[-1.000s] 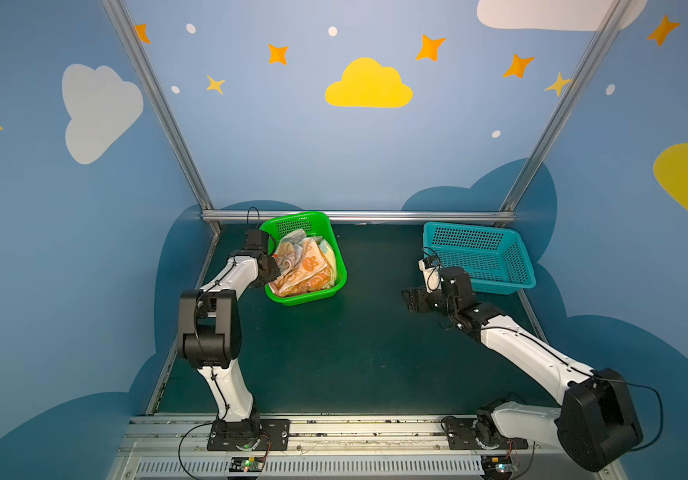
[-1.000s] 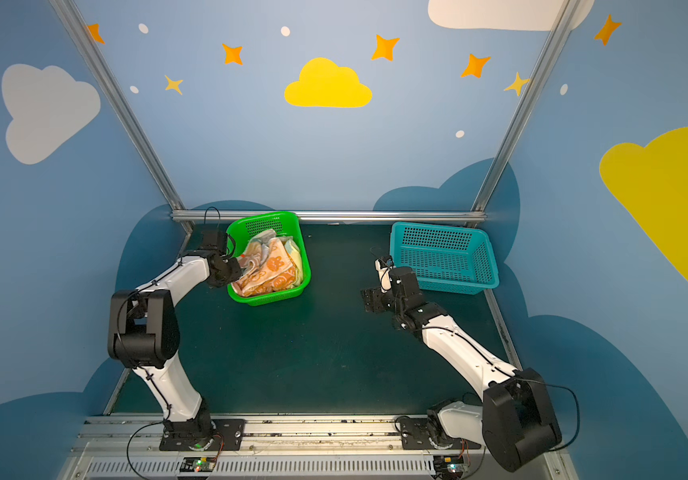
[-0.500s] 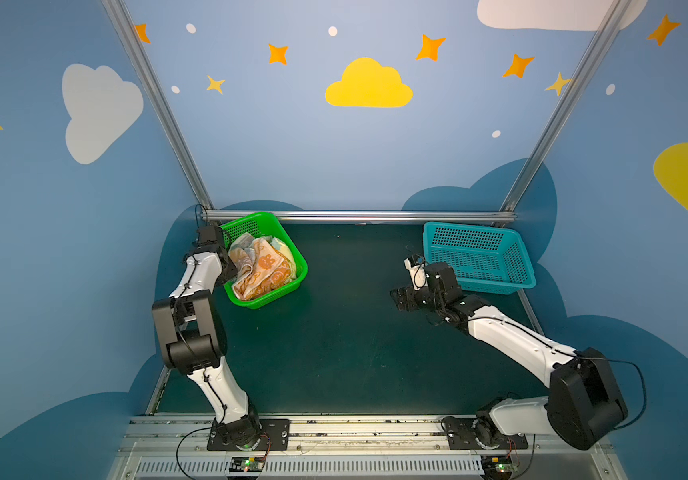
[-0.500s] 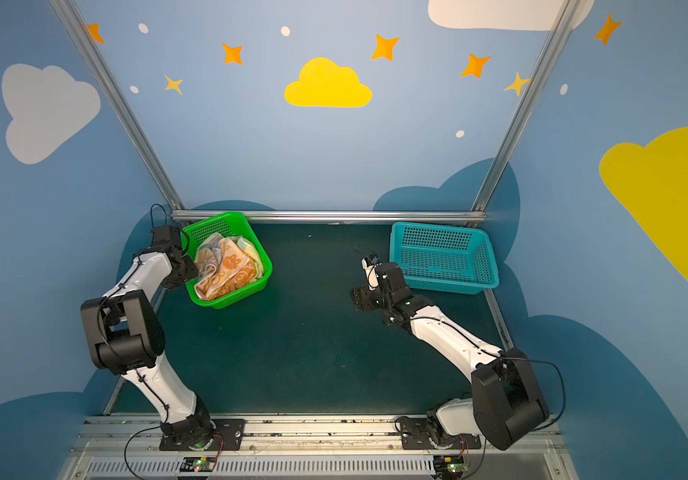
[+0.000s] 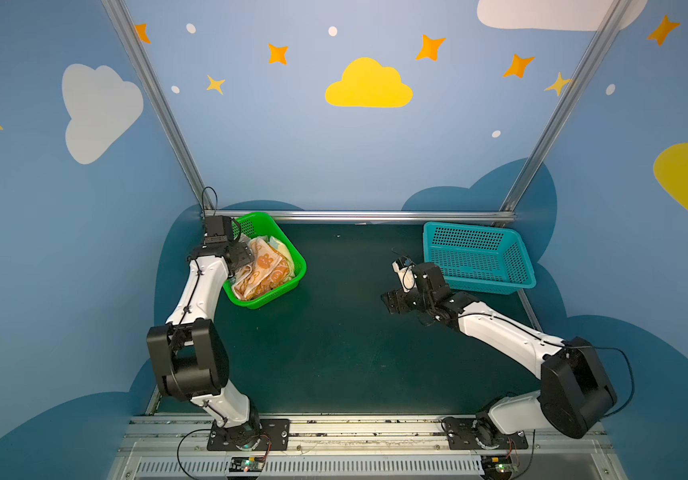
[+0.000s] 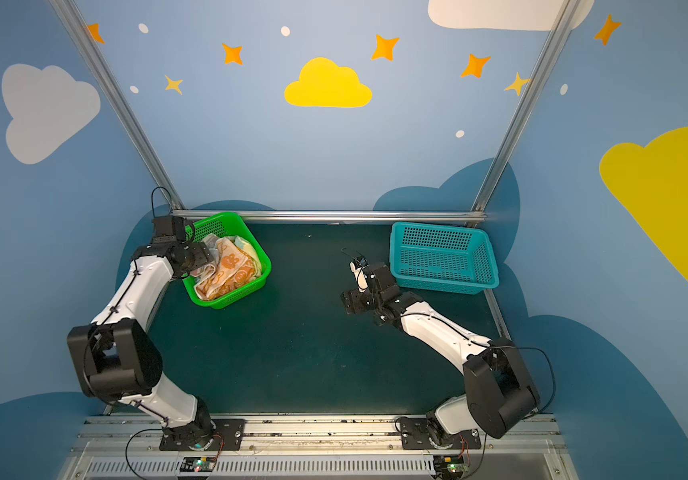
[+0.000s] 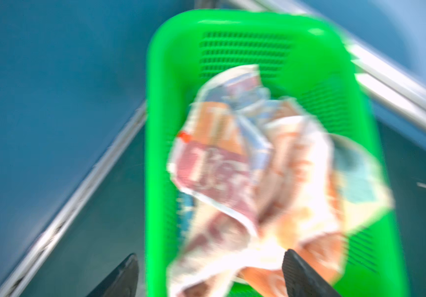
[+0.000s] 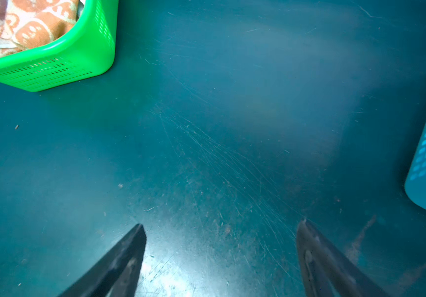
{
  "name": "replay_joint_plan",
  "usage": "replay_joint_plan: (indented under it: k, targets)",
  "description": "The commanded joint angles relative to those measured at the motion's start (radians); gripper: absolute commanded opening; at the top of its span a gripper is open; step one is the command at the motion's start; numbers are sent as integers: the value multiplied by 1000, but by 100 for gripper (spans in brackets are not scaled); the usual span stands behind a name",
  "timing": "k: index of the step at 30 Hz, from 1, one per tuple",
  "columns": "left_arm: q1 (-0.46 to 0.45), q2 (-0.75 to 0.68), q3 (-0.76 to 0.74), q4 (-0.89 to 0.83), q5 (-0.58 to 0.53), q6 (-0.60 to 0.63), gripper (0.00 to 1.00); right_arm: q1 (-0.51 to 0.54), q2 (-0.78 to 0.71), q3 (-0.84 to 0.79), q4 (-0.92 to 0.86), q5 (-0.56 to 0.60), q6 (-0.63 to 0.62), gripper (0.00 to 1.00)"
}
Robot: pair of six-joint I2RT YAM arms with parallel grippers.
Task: Fold and stack the towels
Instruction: 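Lower the left gripper onto the pink-and-blue towel and grasp it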
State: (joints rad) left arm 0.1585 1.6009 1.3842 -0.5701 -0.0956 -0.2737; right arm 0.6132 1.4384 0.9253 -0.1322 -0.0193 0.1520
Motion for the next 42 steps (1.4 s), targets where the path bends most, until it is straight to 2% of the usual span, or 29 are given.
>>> replay_joint_plan:
  k: [1, 8, 13, 16, 20, 21, 27, 38, 39, 41, 42]
  targets:
    - [-17, 5, -54, 22, 68, -19, 86, 12, 16, 30, -6, 5, -8, 87]
    - [-28, 85, -59, -34, 42, -52, 84, 26, 5, 17, -7, 16, -6, 87]
    - [-31, 123, -67, -13, 42, -62, 70, 34, -8, 8, -4, 22, 0, 87]
    - [-32, 145, -58, -4, 36, -66, 53, 37, -15, 9, -12, 29, 1, 87]
    - [-33, 176, -14, -23, 10, -62, 12, 40, -28, 9, -19, 42, 1, 87]
    - [-34, 177, -4, -27, 7, -59, 5, 40, -30, 9, -21, 44, 1, 87]
    - [-89, 113, 37, -17, 16, -21, 4, 42, -38, 9, -17, 54, 6, 87]
    - [-262, -98, 47, 43, 61, 32, 4, 42, -15, 52, -52, 130, 57, 87]
    - [-267, -110, 37, 58, 60, 31, 8, 42, -13, 55, -52, 131, 57, 87]
    - [-266, -119, 24, 71, 47, 20, 43, 42, -4, 62, -56, 127, 58, 87]
    - [-265, -118, 12, 85, 32, 18, 50, 42, 0, 63, -58, 124, 58, 87]
